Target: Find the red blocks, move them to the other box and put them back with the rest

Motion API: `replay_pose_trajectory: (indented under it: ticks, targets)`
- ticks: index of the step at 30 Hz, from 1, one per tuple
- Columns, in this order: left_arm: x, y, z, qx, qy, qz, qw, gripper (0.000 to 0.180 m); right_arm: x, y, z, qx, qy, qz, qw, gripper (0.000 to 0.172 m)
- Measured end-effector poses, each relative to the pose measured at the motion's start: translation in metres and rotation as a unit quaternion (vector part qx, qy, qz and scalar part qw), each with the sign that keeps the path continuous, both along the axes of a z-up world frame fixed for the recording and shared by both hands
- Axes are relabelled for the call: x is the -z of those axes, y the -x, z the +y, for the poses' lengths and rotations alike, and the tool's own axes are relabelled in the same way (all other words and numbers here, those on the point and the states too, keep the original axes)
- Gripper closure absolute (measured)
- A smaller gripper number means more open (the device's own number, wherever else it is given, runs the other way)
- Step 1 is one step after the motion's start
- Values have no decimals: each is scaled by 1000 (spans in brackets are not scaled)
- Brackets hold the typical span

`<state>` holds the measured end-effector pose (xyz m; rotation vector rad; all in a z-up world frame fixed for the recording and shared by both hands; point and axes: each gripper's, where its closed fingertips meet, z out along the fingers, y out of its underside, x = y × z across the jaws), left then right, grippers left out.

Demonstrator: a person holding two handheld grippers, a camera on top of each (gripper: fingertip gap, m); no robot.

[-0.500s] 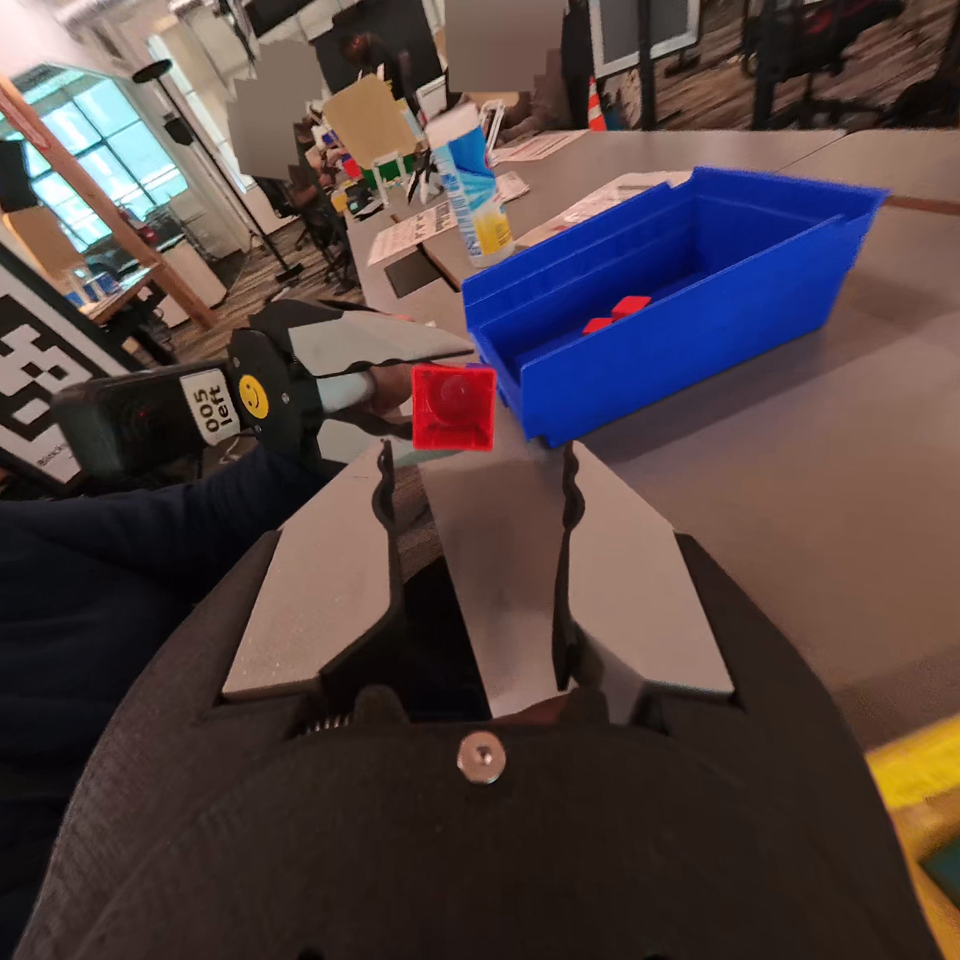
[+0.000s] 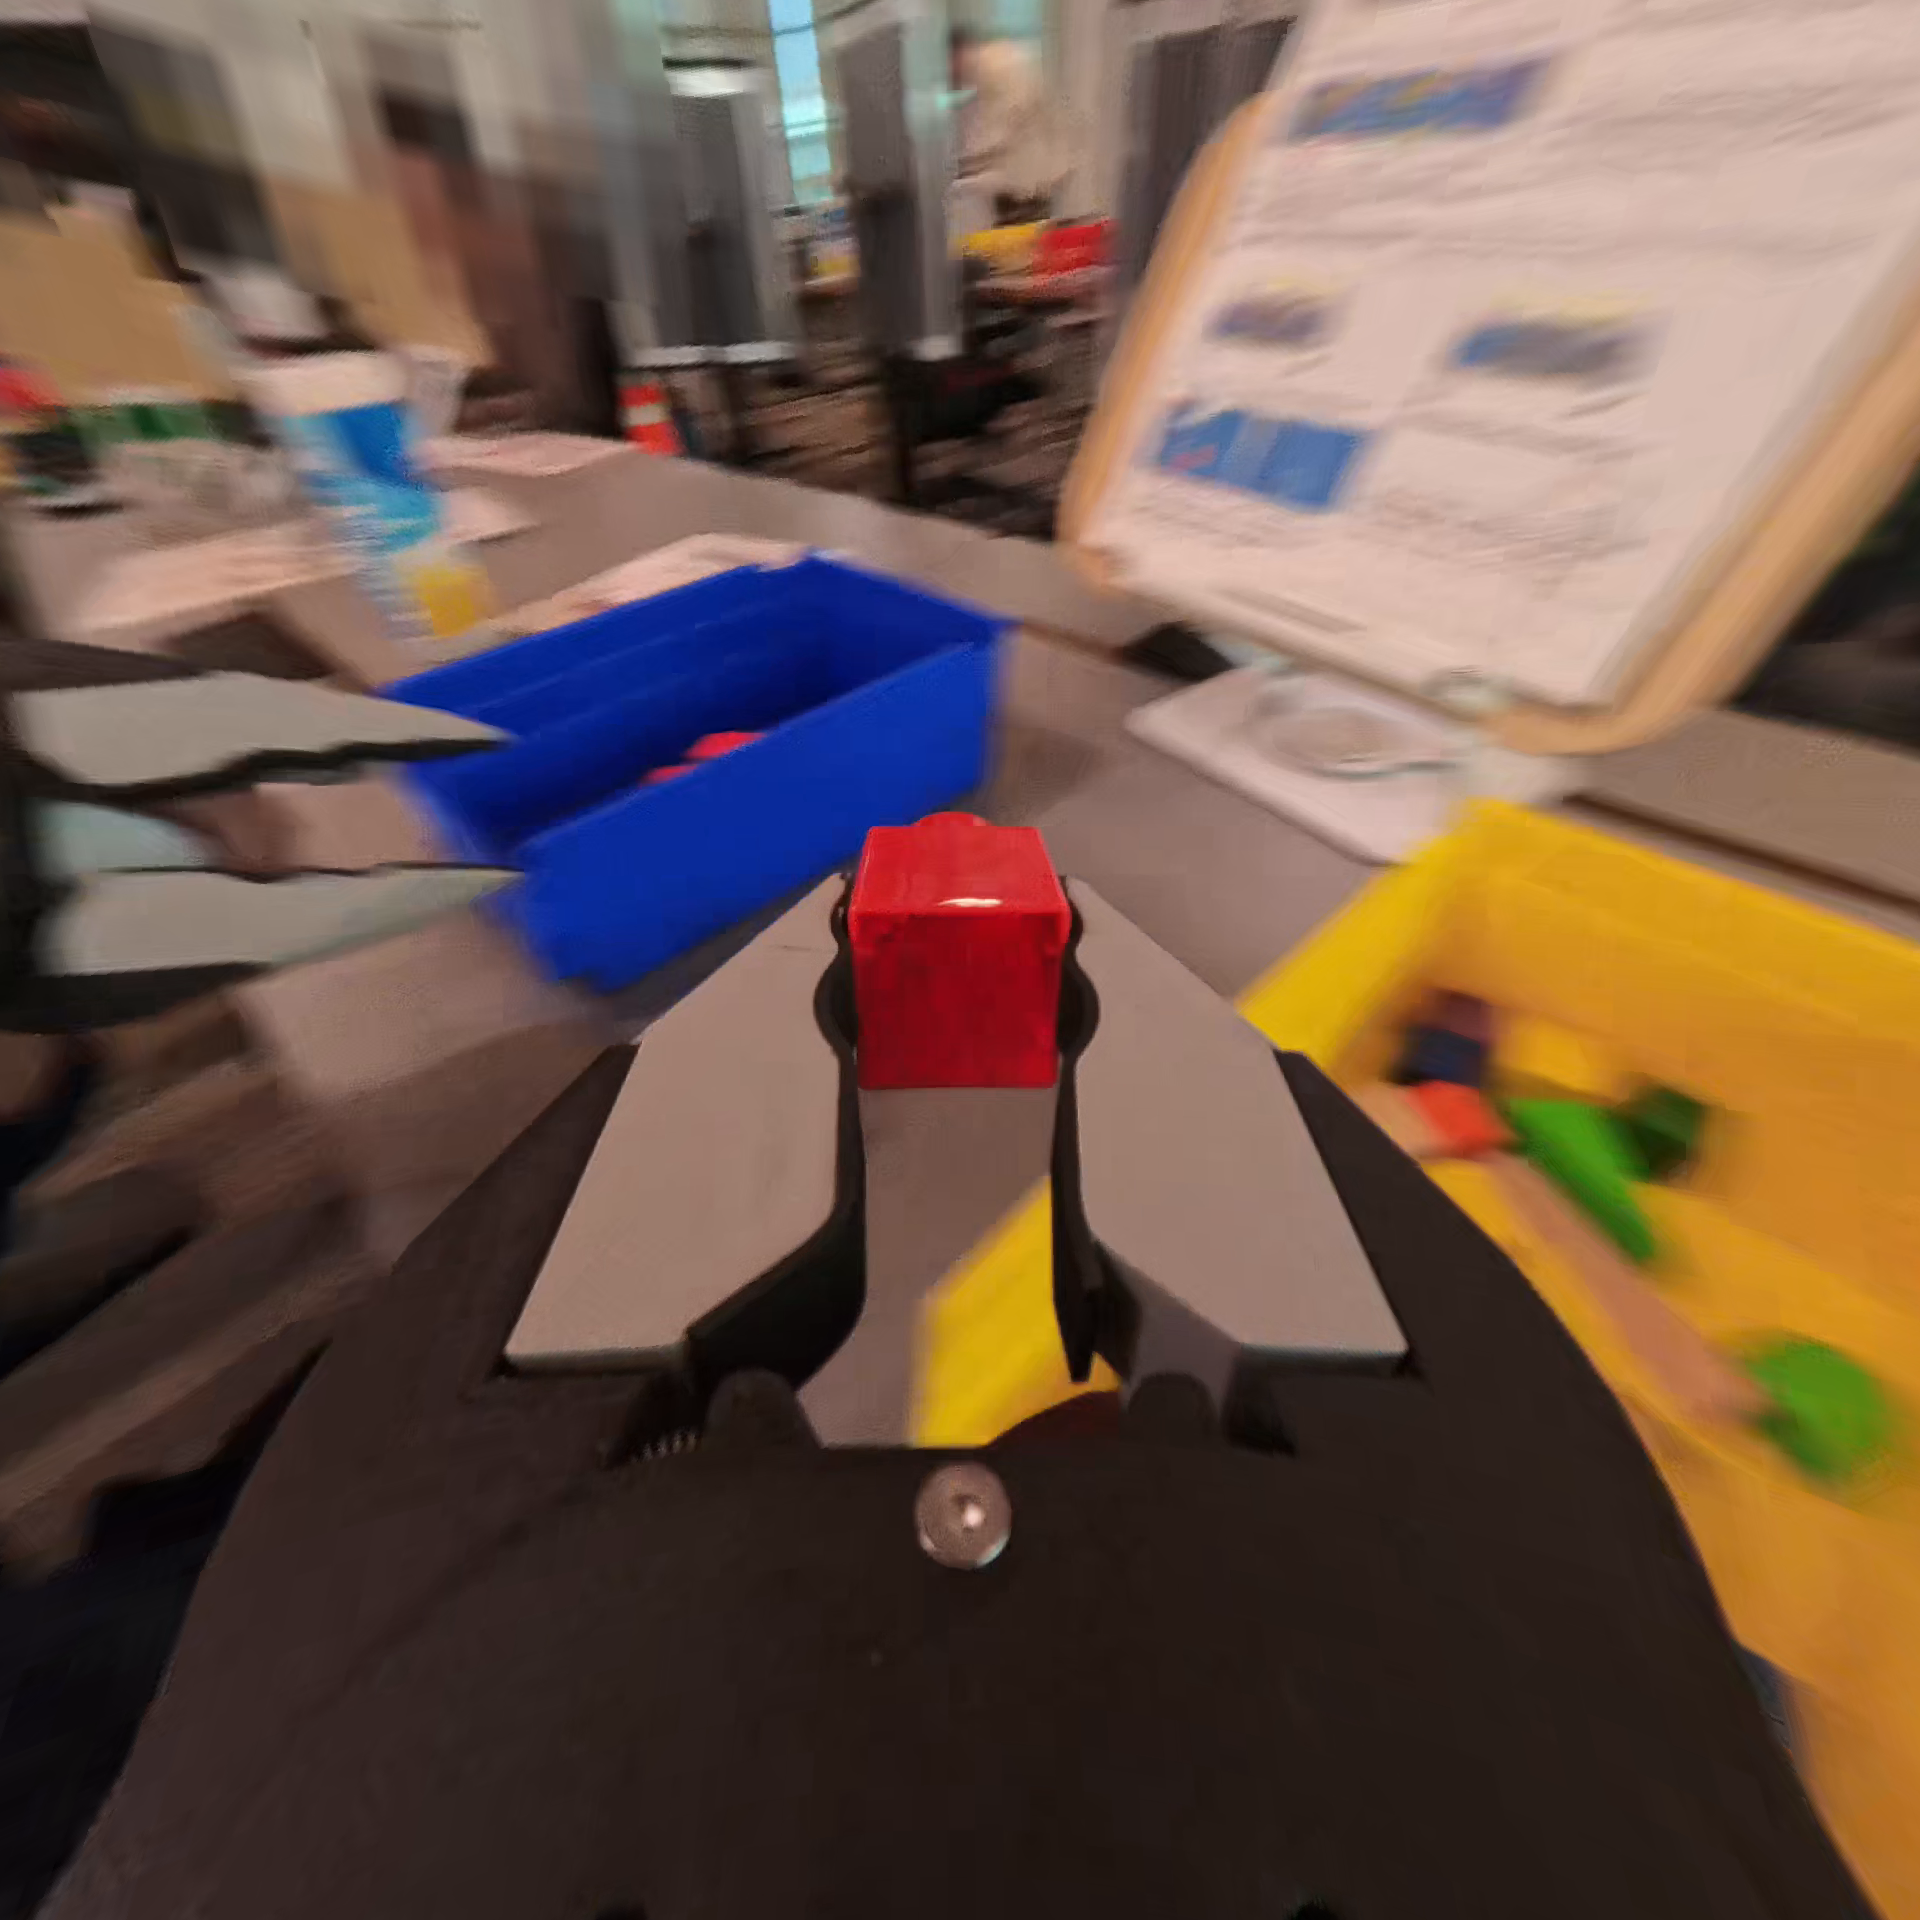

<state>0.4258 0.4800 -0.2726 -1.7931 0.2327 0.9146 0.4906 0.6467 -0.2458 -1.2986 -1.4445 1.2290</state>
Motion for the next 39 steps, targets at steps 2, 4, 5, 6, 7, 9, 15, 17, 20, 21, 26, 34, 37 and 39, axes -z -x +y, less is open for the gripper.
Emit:
replay_pose_trajectory:
  ticks: [2,4,5,6,7,9,15,17,20,21,26,34,37,39]
  targets:
    - [3,28,-19,-37,-13,-91,995,148,5,-9,59,107,-47,-11,993,138]
    - [18,53,-37,-61,-5,-180,982,146,29,-17,108,184,-76,-63,978,139]
    - [25,67,-48,-82,0,-204,976,145,45,-20,124,204,-79,-101,971,139]
    - [34,79,-57,-100,13,-220,970,145,61,-22,133,210,-75,-136,965,136]
    - [44,88,-65,-113,28,-236,965,145,72,-23,138,211,-68,-158,962,130]
    - [62,99,-71,-117,52,-277,952,145,75,-23,137,201,-55,-162,965,127]
    - [106,96,-61,-48,186,-322,927,143,51,-21,109,156,-47,-120,979,127]
    - [120,98,-62,-41,253,-318,913,143,48,-20,98,138,-46,-116,983,127]
    - [136,96,-65,-26,332,-352,875,137,41,-20,85,124,-54,-110,985,126]
    - [139,94,-66,-17,352,-363,863,143,39,-21,81,119,-58,-108,985,126]
    - [142,103,-68,-18,406,-356,841,158,31,-23,62,89,-64,-100,989,125]
    - [143,110,-57,-29,426,-321,845,157,29,-24,52,73,-70,-99,990,123]
    - [142,111,-58,-36,415,-308,855,155,28,-25,48,65,-72,-98,990,123]
    - [142,112,-59,-44,415,-316,852,153,27,-26,47,64,-76,-97,990,123]
